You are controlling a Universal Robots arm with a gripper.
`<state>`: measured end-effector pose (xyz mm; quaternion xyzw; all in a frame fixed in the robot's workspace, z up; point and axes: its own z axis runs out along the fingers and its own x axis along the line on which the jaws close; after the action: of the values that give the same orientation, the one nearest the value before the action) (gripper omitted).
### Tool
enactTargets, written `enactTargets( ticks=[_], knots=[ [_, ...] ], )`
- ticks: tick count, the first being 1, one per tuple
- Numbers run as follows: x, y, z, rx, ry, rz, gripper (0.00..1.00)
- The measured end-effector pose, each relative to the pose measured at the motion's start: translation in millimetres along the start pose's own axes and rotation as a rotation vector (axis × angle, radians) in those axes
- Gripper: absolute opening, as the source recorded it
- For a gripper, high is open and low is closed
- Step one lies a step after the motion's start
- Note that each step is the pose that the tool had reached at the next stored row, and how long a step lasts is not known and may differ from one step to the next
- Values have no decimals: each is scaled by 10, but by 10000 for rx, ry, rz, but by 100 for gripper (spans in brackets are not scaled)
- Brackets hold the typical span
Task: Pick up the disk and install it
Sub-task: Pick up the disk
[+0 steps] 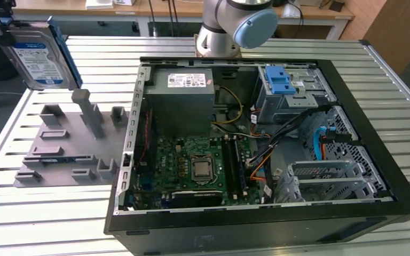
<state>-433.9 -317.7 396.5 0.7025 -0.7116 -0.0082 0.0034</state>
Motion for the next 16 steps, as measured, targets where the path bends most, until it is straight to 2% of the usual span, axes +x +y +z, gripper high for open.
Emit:
enactTargets(
  ticks=[16],
  knots=[
    [0,1,-61,0,0,-1,36]
  ],
)
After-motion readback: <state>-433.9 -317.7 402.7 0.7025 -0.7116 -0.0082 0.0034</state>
